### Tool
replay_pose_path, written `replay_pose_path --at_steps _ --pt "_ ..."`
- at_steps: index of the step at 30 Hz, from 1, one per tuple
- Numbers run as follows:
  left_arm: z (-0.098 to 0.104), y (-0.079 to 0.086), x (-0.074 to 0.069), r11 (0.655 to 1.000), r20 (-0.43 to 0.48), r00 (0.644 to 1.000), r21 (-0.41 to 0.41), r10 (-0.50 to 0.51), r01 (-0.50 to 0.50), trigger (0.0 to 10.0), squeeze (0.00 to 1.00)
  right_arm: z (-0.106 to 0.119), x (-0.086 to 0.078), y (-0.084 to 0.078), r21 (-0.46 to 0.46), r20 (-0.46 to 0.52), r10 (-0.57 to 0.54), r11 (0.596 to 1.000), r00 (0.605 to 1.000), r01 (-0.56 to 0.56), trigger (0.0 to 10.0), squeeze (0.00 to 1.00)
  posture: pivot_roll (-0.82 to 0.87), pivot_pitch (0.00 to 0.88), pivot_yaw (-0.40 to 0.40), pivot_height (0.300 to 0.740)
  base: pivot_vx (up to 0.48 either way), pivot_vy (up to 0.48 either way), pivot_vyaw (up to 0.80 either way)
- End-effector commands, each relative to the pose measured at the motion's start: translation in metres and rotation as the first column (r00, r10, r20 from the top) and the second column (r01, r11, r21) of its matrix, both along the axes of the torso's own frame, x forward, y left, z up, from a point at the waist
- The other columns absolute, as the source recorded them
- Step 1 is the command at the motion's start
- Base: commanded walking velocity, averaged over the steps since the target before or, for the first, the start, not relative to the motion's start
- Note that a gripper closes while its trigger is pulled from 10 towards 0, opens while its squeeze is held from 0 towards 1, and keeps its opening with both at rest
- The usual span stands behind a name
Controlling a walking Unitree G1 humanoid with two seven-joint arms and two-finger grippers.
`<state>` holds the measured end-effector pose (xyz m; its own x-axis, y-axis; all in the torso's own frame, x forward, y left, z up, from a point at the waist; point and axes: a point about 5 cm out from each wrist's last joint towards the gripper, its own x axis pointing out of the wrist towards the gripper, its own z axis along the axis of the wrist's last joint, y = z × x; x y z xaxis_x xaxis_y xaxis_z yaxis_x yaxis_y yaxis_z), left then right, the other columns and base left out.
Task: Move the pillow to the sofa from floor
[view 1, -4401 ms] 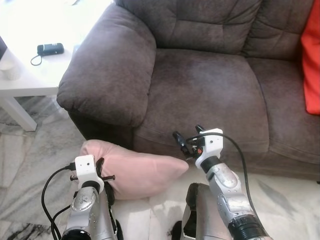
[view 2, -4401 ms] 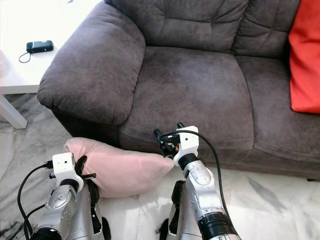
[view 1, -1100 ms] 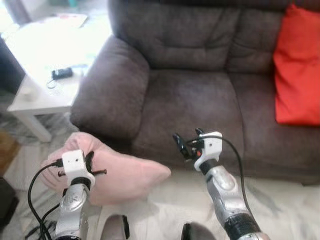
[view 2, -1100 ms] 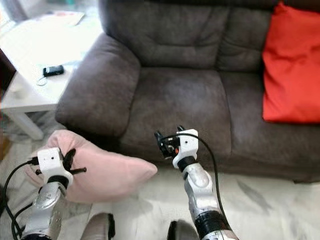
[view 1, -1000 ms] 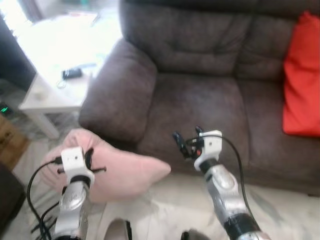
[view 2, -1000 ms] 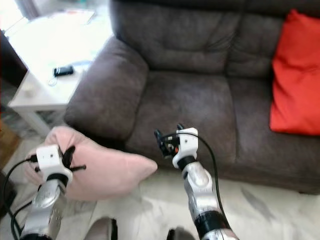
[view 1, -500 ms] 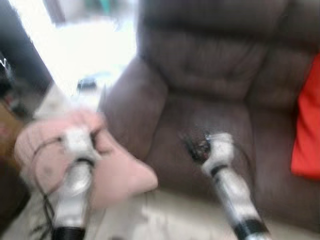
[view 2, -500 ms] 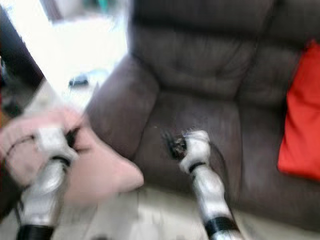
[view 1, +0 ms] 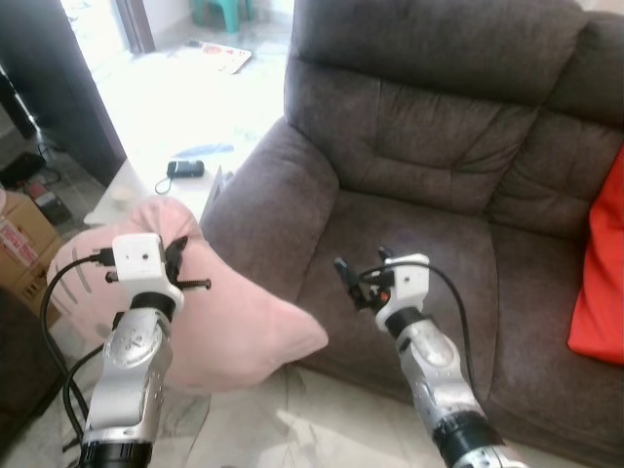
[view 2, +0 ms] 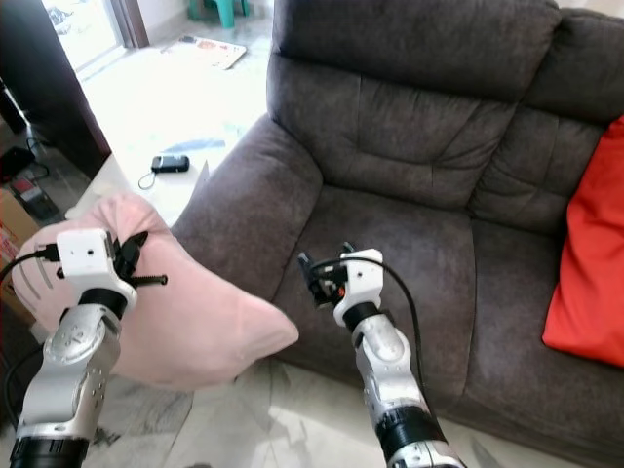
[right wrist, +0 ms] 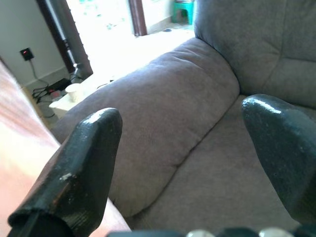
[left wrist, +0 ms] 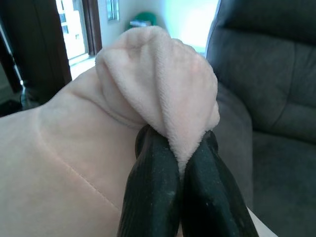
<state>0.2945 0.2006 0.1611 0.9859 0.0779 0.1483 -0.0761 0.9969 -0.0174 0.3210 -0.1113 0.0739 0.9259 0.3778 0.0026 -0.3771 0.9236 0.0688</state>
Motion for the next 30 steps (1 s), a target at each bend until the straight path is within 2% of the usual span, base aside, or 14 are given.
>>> replay_pose_path --at_steps 1,5,8,9,10,11,12,13,17,23,26,27,28,30 --pt "0.036 -0.006 0.001 0.999 0.150 0.988 0.014 -0.040 0.038 10.0 0.00 -0.003 0.000 -0.002 -0.017 -0.022 0.020 1.000 1.000 -0.020 10.0 0.00 0.10 0.052 -0.041 0.740 0.000 0.000 0.00" --pt "0.037 -0.008 0.002 0.999 0.143 0.989 0.015 -0.047 0.045 10.0 0.00 -0.013 -0.003 -0.005 -0.098 -0.084 0.121 0.987 0.989 -0.129 10.0 0.00 0.10 0.049 -0.040 0.740 0.000 0.000 0.00" --pt "0.037 -0.009 0.002 0.998 0.135 0.989 0.014 -0.059 0.058 10.0 0.00 -0.023 -0.006 -0.018 -0.194 -0.145 0.167 0.962 0.975 -0.193 10.0 0.00 0.10 0.056 -0.042 0.740 0.000 0.000 0.00" --pt "0.037 -0.010 0.002 0.998 0.134 0.989 0.015 -0.061 0.060 10.0 0.00 -0.025 -0.007 -0.019 -0.206 -0.157 0.183 0.955 0.971 -0.213 10.0 0.10 0.09 0.057 -0.042 0.740 0.000 0.000 0.00" --pt "0.037 -0.010 0.003 0.998 0.133 0.989 0.015 -0.064 0.062 10.0 0.00 -0.026 -0.009 -0.020 -0.211 -0.168 0.209 0.947 0.963 -0.242 10.0 0.64 0.09 0.057 -0.042 0.740 0.000 0.000 0.00" --pt "0.037 -0.010 0.003 0.998 0.133 0.989 0.015 -0.065 0.063 10.0 0.00 -0.027 -0.010 -0.021 -0.214 -0.175 0.225 0.942 0.959 -0.260 10.0 0.64 0.09 0.057 -0.042 0.740 0.000 0.000 0.00" --pt "0.037 -0.010 0.003 0.998 0.132 0.989 0.015 -0.066 0.064 10.0 0.00 -0.028 -0.012 -0.021 -0.212 -0.187 0.254 0.933 0.949 -0.291 10.0 1.00 0.09 0.059 -0.041 0.740 0.000 0.000 0.00" --pt "0.036 -0.010 0.003 0.998 0.126 0.990 0.016 -0.069 0.068 10.0 0.00 -0.031 -0.017 -0.022 -0.234 -0.210 0.314 0.903 0.926 -0.359 10.0 1.00 0.09 0.063 -0.038 0.740 0.000 0.000 0.00" --pt "0.035 -0.009 0.003 0.997 0.119 0.990 0.020 -0.074 0.073 10.0 0.00 -0.037 -0.026 -0.026 -0.260 -0.261 0.401 0.847 0.878 -0.464 10.0 1.00 0.09 0.067 -0.036 0.740 0.000 0.000 0.00" --pt "0.039 -0.012 0.004 0.995 0.125 0.987 0.023 -0.097 0.095 10.0 0.00 -0.043 -0.030 -0.026 -0.266 -0.294 0.433 0.819 0.852 -0.508 10.0 1.00 0.09 0.069 -0.035 0.740 0.000 0.000 0.00" --pt "0.042 -0.019 0.004 0.988 0.129 0.979 0.024 -0.157 0.155 10.0 0.00 -0.047 -0.031 -0.025 -0.288 -0.299 0.428 0.811 0.853 -0.509 10.0 1.00 0.09 0.068 -0.035 0.740 0.000 0.000 0.00" --pt "0.042 -0.021 0.004 0.985 0.126 0.977 0.027 -0.171 0.169 10.0 0.00 -0.047 -0.031 -0.025 -0.288 -0.299 0.420 0.816 0.857 -0.500 10.0 0.66 0.09 0.069 -0.036 0.740 0.000 0.000 0.00" --pt "0.042 -0.023 0.004 0.982 0.127 0.974 0.027 -0.187 0.185 10.0 0.00 -0.048 -0.031 -0.024 -0.287 -0.300 0.413 0.821 0.860 -0.494 10.0 0.00 0.09 0.069 -0.036 0.740 0.000 0.000 0.00" --pt "0.043 -0.025 0.003 0.978 0.130 0.970 0.028 -0.207 0.205 10.0 0.00 -0.050 -0.032 -0.024 -0.291 -0.309 0.408 0.820 0.859 -0.494 10.0 0.00 0.10 0.067 -0.037 0.740 0.000 0.000 0.00"
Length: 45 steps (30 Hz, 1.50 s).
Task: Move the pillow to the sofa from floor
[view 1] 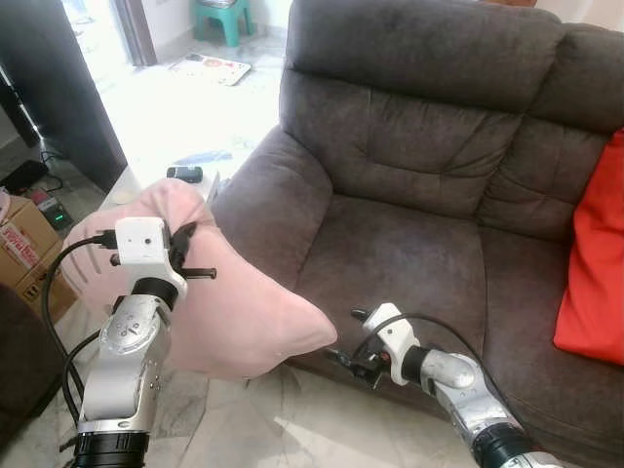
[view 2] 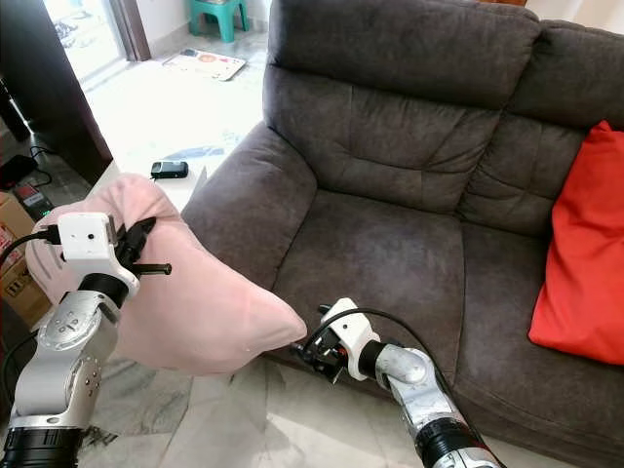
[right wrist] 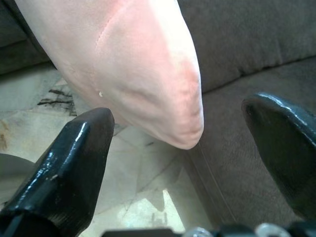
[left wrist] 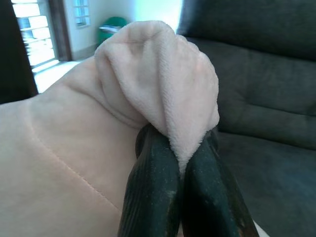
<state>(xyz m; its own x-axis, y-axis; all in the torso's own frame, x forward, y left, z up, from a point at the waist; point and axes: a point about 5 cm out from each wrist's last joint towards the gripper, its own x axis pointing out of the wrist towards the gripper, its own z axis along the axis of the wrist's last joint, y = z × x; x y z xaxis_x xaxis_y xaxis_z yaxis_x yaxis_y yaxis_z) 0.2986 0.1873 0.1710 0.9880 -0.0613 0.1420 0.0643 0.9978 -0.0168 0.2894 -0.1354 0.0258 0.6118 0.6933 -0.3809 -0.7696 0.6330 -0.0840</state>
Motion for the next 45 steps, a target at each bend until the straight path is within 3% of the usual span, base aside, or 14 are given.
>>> replay_pose_path --at_steps 1,5,14,30,45 --pt "0.033 -0.012 -0.001 0.998 0.139 0.988 0.008 -0.069 0.068 10.0 0.00 -0.003 -0.001 0.000 -0.017 -0.006 0.003 1.000 1.000 -0.003 10.0 0.00 0.10 0.067 -0.037 0.740 0.000 0.000 0.00" --pt "0.034 -0.014 -0.001 0.997 0.146 0.986 0.001 -0.078 0.079 10.0 0.00 -0.009 -0.006 0.004 -0.058 -0.023 0.059 0.996 0.998 -0.061 10.0 0.00 0.09 0.074 -0.038 0.740 0.000 0.000 0.00" --pt "0.044 -0.018 0.001 0.990 0.160 0.978 -0.019 -0.135 0.140 10.0 0.00 -0.012 -0.005 0.010 -0.059 -0.030 0.032 0.998 0.999 -0.034 10.0 0.00 0.11 0.092 -0.036 0.740 0.000 0.000 0.00" --pt "0.047 -0.026 -0.001 0.970 0.156 0.961 -0.042 -0.229 0.238 10.0 0.00 -0.026 -0.006 0.003 -0.131 -0.044 -0.113 0.986 0.993 0.106 10.0 0.00 0.12 0.075 -0.031 0.740 0.000 0.000 0.00" --pt "0.050 -0.038 -0.006 0.935 0.169 0.929 -0.076 -0.329 0.345 10.0 0.00 -0.026 -0.008 0.008 0.022 -0.101 -0.176 0.984 0.979 0.179 10.0 0.00 0.13 0.074 -0.028 0.740 0.000 0.000 0.00"
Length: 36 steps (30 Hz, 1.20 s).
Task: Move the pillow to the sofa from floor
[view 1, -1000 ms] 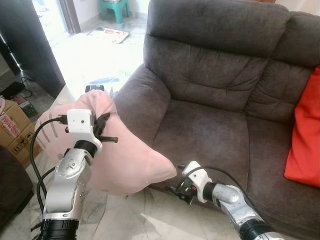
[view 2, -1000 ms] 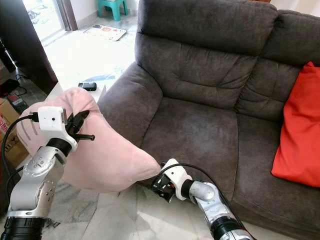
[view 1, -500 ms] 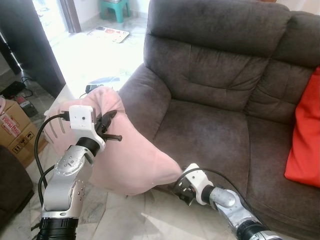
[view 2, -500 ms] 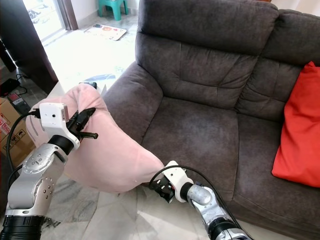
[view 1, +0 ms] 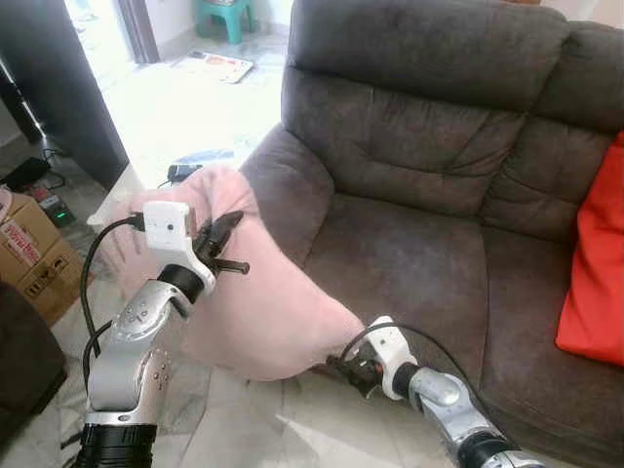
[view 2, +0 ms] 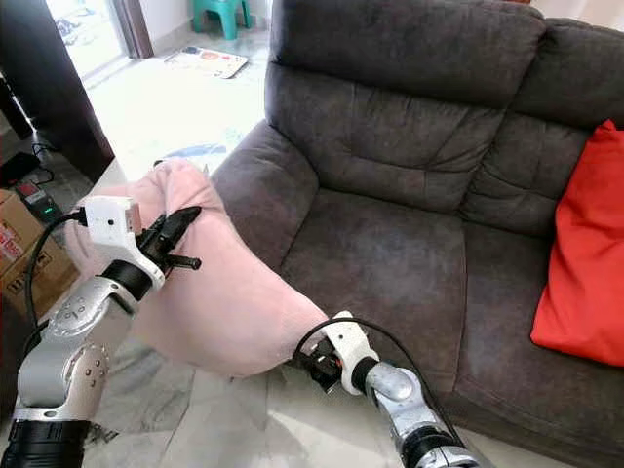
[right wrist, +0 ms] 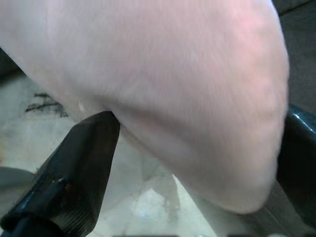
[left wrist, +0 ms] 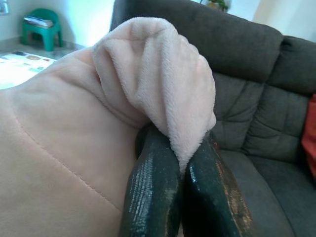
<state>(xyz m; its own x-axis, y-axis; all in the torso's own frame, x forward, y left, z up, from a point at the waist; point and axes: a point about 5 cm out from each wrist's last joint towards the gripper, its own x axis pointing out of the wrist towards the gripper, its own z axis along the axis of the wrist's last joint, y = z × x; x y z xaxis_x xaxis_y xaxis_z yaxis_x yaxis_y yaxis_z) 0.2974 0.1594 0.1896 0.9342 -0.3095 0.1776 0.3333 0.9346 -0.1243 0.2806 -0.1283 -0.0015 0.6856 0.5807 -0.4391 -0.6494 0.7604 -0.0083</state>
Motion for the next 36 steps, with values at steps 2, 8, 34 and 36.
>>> replay_pose_path --at_steps 2,8,34,36 --pt "0.031 -0.010 -0.005 0.998 0.139 0.988 -0.002 -0.064 0.065 10.0 0.00 0.002 0.001 0.002 0.036 0.003 -0.003 0.999 1.000 0.003 1.3 0.00 0.13 0.071 -0.026 0.740 0.000 0.000 0.00" --pt "0.030 -0.009 -0.004 0.998 0.132 0.989 0.001 -0.061 0.061 10.0 0.00 0.003 0.002 0.003 0.055 0.011 0.001 0.998 1.000 -0.002 0.0 0.00 0.12 0.069 -0.026 0.740 0.000 0.000 0.00" --pt "0.010 -0.016 -0.003 0.996 0.064 0.995 0.056 -0.078 0.075 10.0 0.00 0.020 0.011 0.004 0.129 0.090 0.005 0.991 0.996 -0.016 0.0 0.00 0.10 0.057 -0.014 0.740 0.000 0.000 0.00" --pt "0.007 -0.015 -0.002 0.996 0.057 0.996 0.061 -0.072 0.069 10.0 0.00 0.021 0.012 0.003 0.140 0.097 -0.002 0.990 0.995 -0.012 0.0 0.00 0.10 0.052 -0.015 0.740 0.000 0.000 0.00"
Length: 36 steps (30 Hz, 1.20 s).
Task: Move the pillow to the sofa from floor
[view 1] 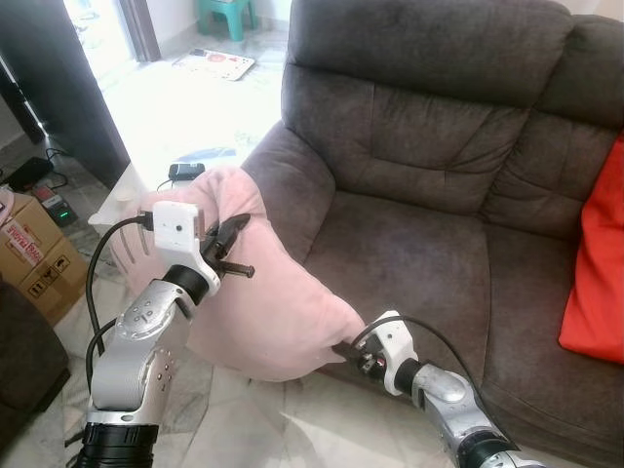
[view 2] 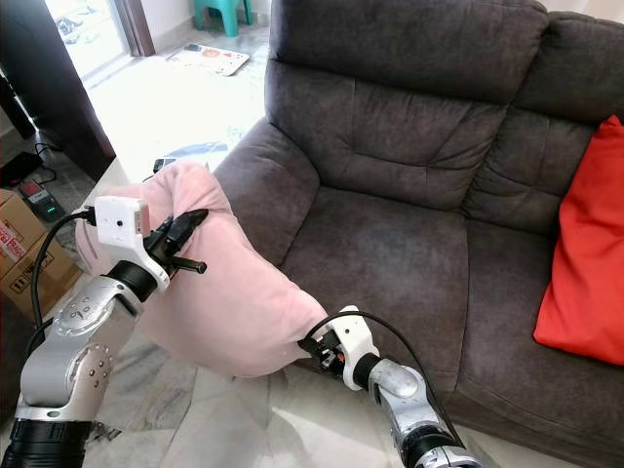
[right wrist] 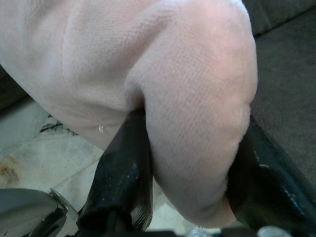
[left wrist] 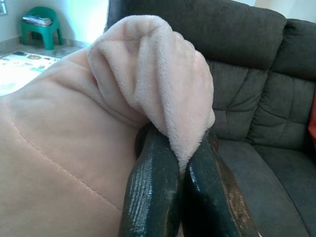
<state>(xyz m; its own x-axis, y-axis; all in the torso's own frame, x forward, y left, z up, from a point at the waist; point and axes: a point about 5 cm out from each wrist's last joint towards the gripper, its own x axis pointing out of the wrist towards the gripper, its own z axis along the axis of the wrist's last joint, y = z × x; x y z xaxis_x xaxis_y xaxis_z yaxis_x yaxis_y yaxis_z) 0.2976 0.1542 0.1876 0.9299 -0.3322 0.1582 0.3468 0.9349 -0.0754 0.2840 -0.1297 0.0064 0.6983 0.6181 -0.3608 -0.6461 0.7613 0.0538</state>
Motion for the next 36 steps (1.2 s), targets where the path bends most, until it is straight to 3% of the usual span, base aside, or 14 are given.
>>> replay_pose_path --at_steps 1,12,16,18,19,20,21,24,27,30,36 --pt "0.008 -0.009 -0.003 0.999 0.055 0.997 0.012 -0.053 0.052 10.0 0.00 0.014 0.009 0.005 0.043 0.079 0.004 0.999 0.997 -0.007 0.0 0.00 0.11 0.049 -0.015 0.740 0.000 0.000 0.00" --pt "-0.026 0.012 -0.003 0.987 -0.043 0.991 0.111 0.123 -0.118 10.0 0.00 0.029 0.015 -0.006 0.079 0.148 -0.010 0.997 0.989 -0.002 0.0 0.00 0.10 0.044 -0.023 0.740 0.000 0.000 0.00" --pt "-0.035 0.019 -0.004 0.972 -0.064 0.978 0.145 0.198 -0.187 10.0 0.00 0.035 0.017 -0.010 0.087 0.175 -0.032 0.996 0.984 0.017 0.0 0.00 0.09 0.047 -0.025 0.740 0.000 0.000 0.00" --pt "-0.044 0.029 -0.006 0.943 -0.068 0.952 0.177 0.297 -0.281 10.0 0.00 0.040 0.019 -0.012 0.111 0.202 -0.087 0.992 0.975 0.065 0.0 0.00 0.09 0.047 -0.026 0.740 0.000 0.000 0.00" --pt "-0.051 0.034 -0.011 0.924 -0.066 0.936 0.196 0.345 -0.327 10.0 0.00 0.045 0.022 -0.016 0.130 0.227 -0.163 0.982 0.960 0.136 6.5 0.00 0.09 0.047 -0.028 0.740 0.000 0.000 0.00" --pt "-0.051 0.034 -0.011 0.924 -0.066 0.936 0.196 0.345 -0.327 10.0 0.00 0.045 0.022 -0.016 0.130 0.227 -0.163 0.982 0.960 0.136 6.5 0.00 0.09 0.047 -0.028 0.740 0.000 0.000 0.00" --pt "-0.054 0.037 -0.013 0.913 -0.063 0.925 0.197 0.374 -0.356 10.0 0.00 0.048 0.023 -0.018 0.151 0.238 -0.204 0.974 0.950 0.171 10.0 0.00 0.09 0.047 -0.028 0.740 0.000 0.000 0.00" --pt "-0.060 0.039 -0.021 0.867 -0.018 0.892 0.246 0.452 -0.434 10.0 0.00 0.062 0.028 -0.024 0.203 0.299 -0.328 0.939 0.896 0.277 10.0 0.00 0.09 0.048 -0.035 0.740 0.000 0.000 0.00" --pt "-0.060 0.038 -0.022 0.861 -0.010 0.887 0.246 0.461 -0.445 10.0 0.00 0.066 0.029 -0.026 0.222 0.305 -0.364 0.926 0.880 0.306 10.0 0.00 0.09 0.047 -0.036 0.740 0.000 0.000 0.00" --pt "-0.061 0.035 -0.024 0.853 0.011 0.881 0.244 0.472 -0.460 10.0 0.00 0.076 0.034 -0.030 0.279 0.320 -0.439 0.890 0.839 0.359 10.0 0.00 0.09 0.040 -0.037 0.740 0.000 0.000 0.00" --pt "-0.061 0.032 -0.025 0.849 0.051 0.880 0.241 0.473 -0.470 10.0 0.00 0.093 0.038 -0.025 0.321 0.368 -0.466 0.876 0.805 0.360 10.0 0.00 0.09 0.029 -0.038 0.740 0.000 0.000 0.00"
